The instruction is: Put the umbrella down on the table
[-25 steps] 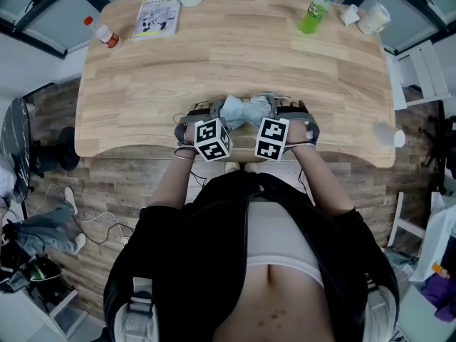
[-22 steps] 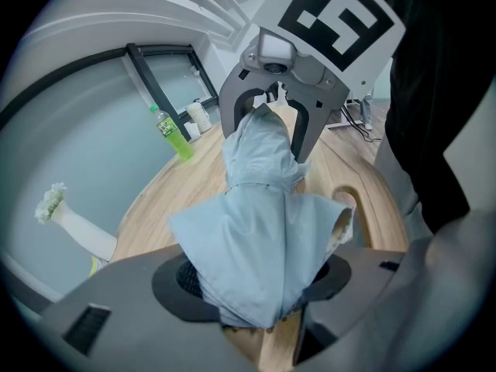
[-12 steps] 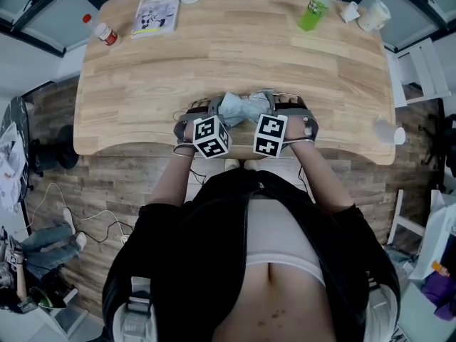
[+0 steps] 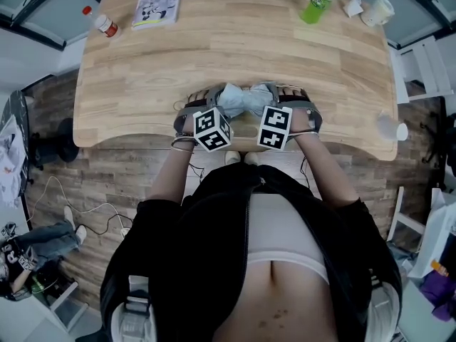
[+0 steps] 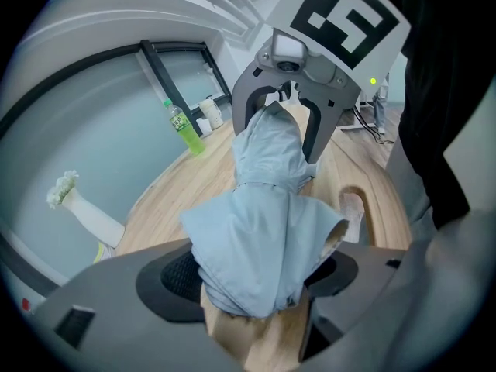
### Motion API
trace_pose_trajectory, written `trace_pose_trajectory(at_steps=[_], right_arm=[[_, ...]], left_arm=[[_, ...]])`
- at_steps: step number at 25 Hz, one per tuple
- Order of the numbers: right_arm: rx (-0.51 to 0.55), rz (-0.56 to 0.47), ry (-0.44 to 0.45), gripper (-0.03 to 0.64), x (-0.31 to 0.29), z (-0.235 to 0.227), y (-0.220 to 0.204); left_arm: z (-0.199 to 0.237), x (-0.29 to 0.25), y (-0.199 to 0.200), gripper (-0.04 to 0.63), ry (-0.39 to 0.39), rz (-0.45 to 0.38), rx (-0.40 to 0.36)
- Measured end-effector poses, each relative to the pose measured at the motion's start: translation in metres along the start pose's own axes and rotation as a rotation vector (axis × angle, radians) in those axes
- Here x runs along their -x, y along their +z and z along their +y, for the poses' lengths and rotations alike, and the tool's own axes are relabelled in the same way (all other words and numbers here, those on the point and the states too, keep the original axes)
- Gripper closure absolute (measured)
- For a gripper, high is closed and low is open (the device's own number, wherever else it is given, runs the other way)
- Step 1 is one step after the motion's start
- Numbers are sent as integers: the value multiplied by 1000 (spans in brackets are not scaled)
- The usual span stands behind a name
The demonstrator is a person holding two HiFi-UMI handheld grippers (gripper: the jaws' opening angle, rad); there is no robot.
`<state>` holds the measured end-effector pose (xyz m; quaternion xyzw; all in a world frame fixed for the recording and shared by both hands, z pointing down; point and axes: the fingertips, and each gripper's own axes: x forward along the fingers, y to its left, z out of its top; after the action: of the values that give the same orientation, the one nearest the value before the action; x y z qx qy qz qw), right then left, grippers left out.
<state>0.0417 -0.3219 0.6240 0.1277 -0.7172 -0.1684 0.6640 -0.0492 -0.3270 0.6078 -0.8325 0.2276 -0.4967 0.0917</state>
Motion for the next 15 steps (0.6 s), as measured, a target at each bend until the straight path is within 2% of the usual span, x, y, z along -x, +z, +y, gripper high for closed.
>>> trace_pose_trajectory(at_steps=[4,9,15], right_arm=[[-14,-27,6,252,3,0,0],[-60,-62,14,252,17,-5,-3],[-127,-130,-54,252,50,-18,-5]], left_arm=[[-1,7,-1,248,-11,8,8],[3,18,-2,247,13,3,19],[9,41,-3,245,54,-12,76]])
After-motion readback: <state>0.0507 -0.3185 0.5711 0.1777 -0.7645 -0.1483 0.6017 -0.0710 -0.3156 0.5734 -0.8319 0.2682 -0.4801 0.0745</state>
